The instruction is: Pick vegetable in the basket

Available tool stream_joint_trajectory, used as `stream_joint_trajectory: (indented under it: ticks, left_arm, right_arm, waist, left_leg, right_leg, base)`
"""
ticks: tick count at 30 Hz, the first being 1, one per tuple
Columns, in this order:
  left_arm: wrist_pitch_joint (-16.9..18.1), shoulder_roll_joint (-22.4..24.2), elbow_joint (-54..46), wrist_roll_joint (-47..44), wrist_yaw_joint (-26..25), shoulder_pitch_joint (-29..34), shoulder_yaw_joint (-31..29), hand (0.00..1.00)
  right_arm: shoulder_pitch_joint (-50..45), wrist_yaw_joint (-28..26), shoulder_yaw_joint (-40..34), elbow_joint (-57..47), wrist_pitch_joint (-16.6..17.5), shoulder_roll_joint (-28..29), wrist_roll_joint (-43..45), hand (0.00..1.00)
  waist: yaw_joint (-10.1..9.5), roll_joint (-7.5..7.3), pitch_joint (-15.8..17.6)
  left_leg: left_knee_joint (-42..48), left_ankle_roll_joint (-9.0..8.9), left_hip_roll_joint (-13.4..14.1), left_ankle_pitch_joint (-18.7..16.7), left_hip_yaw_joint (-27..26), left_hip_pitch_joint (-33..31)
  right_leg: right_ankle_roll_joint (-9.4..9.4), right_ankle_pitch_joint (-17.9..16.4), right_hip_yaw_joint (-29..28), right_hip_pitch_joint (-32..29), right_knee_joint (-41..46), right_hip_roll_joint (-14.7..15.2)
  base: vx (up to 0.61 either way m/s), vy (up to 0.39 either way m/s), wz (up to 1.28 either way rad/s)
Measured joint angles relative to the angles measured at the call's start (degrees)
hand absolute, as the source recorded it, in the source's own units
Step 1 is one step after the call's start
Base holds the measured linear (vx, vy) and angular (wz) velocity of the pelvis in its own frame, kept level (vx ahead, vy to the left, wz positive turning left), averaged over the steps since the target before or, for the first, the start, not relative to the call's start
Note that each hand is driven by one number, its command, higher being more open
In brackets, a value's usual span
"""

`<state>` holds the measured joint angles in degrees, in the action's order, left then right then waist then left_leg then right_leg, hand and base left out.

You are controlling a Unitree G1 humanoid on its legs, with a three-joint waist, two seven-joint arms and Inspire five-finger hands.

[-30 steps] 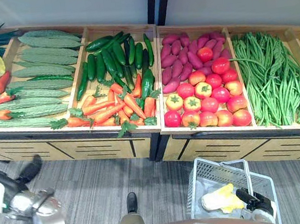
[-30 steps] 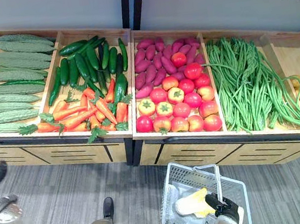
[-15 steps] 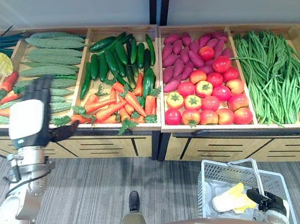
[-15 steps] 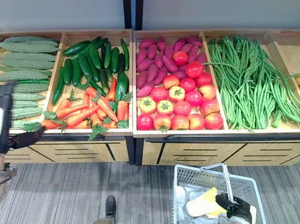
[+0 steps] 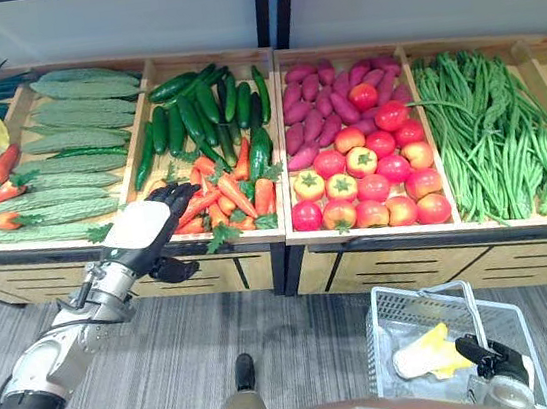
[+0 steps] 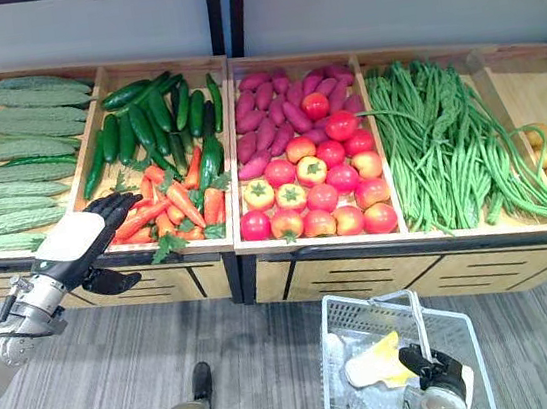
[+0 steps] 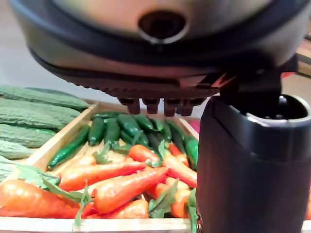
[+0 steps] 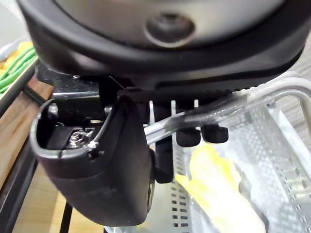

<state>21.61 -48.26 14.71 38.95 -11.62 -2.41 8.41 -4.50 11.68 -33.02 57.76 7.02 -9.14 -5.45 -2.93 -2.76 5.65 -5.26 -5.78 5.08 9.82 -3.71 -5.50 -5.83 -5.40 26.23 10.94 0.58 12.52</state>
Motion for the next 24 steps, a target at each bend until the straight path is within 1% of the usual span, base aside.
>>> stream_joint_trajectory:
  ticks: [1,2,4,6,8,10,12,13,15,16,18,24]
  left_arm:
    - [-0.5,0.2,0.6,0.0,0.0,-0.5,0.0,1.00]
    - [-1.9,0.7,1.8,0.1,0.0,-1.6,0.0,1.00]
    - [-4.1,1.7,3.8,0.1,-0.4,-3.0,-0.5,1.00]
    - [-5.6,3.0,5.9,0.1,-0.5,-4.4,-0.9,1.00]
    - [-7.0,4.4,7.2,0.1,-0.9,-5.1,-2.7,1.00]
    - [-8.4,5.2,8.7,0.2,-1.0,-6.4,-2.9,1.00]
    - [-8.9,5.2,9.7,1.7,-1.0,-6.6,-3.7,1.00]
    - [-9.7,5.4,9.9,2.1,-1.0,-6.6,-4.1,1.00]
    - [-10.0,5.8,9.9,2.1,-1.0,-6.8,-4.7,1.00]
    - [-10.5,6.2,9.9,2.1,-1.1,-6.9,-5.2,1.00]
    - [-10.6,6.9,10.2,2.1,-1.1,-7.8,-5.5,1.00]
    - [-10.7,8.1,12.3,2.0,-1.1,-10.1,-5.5,1.00]
  right_arm:
    - [0.3,-0.1,0.1,0.0,0.0,0.0,0.0,0.00]
    - [0.4,-0.1,0.0,0.0,0.0,0.0,-0.1,0.00]
    - [0.4,-0.1,0.0,0.0,0.0,0.0,-0.6,0.00]
    - [0.4,-0.1,0.0,0.0,-0.1,0.0,-0.9,0.00]
    - [0.9,-0.1,0.0,0.0,-0.1,0.1,-0.9,0.00]
    - [1.2,-0.1,0.0,0.0,-0.1,0.1,-0.9,0.00]
    - [1.7,-0.1,0.0,0.0,-0.1,0.1,-1.0,0.00]
    - [2.0,-0.1,0.0,0.0,-0.1,0.1,-1.0,0.00]
    - [2.4,-0.1,0.0,0.0,-0.1,0.1,-1.0,0.00]
    - [3.1,-0.1,0.0,0.0,-0.1,0.1,-1.0,0.00]
    - [3.6,-0.1,-0.1,-0.2,-0.1,0.1,-1.0,0.00]
    - [5.1,0.0,0.0,-0.2,-0.1,0.1,-1.0,0.00]
  waist:
    - [0.08,0.01,0.0]
    - [0.19,-0.04,0.1]
    - [0.19,-0.22,0.2]
    - [0.17,-0.45,0.4]
    - [0.54,-1.00,0.9]
    - [0.64,-1.45,1.1]
    - [1.15,-1.57,1.2]
    - [1.49,-1.47,1.3]
    - [1.53,-1.41,1.3]
    - [1.52,-1.28,1.4]
    - [1.53,-0.83,1.7]
    - [1.62,0.92,2.7]
  left_leg:
    - [0.0,0.04,0.0,0.0,-0.1,0.0]
    - [0.0,0.01,0.1,-0.1,-0.4,0.0]
    - [0.0,-0.12,0.1,-0.1,-0.8,0.0]
    - [0.0,-0.28,0.2,0.0,-1.1,0.0]
    - [0.0,-0.18,0.1,0.1,-1.3,0.0]
    - [0.1,-0.24,0.1,0.1,-1.3,-0.1]
    - [0.2,-0.27,0.1,0.0,-1.5,0.0]
    - [0.2,-0.27,0.2,0.1,-1.6,0.0]
    - [0.3,-0.27,0.2,0.1,-2.1,0.1]
    - [0.3,-0.28,0.4,0.1,-2.5,0.3]
    - [0.3,-0.27,0.6,0.1,-2.8,0.4]
    - [0.1,-0.23,0.8,0.1,-4.1,0.3]
  right_leg:
    - [0.09,-0.1,-0.1,0.0,-0.2,0.0]
    - [0.44,-0.3,-0.3,0.0,-0.7,-0.1]
    - [0.55,-0.3,-1.0,-0.2,-0.9,-0.1]
    - [0.56,-0.3,-1.4,-0.4,-1.1,-0.1]
    - [0.41,-0.2,-1.4,-0.4,-1.3,-0.1]
    - [0.08,0.0,-1.4,-0.4,-1.3,-0.1]
    - [0.01,0.1,-1.5,-0.6,-1.0,0.0]
    - [-0.02,0.1,-1.6,-0.9,-0.5,0.0]
    - [-0.12,0.2,-2.2,-1.1,-0.3,0.1]
    - [-0.69,0.5,-2.9,-1.3,-0.1,0.1]
    - [-0.84,0.6,-3.0,-1.6,0.4,0.0]
    - [-2.56,1.8,-4.7,-3.0,0.5,0.4]
  base:
    - [-0.04,-0.029,-0.10]
    - [-0.04,-0.034,-0.10]
    - [-0.02,-0.030,-0.10]
    - [0.01,-0.025,-0.09]
    - [0.03,-0.042,-0.05]
    - [0.05,-0.049,0.00]
    - [0.05,-0.047,-0.02]
    - [0.04,-0.038,-0.04]
    - [0.02,-0.027,-0.08]
    - [0.01,-0.031,-0.15]
    - [-0.02,-0.028,-0.10]
    - [-0.06,-0.001,-0.15]
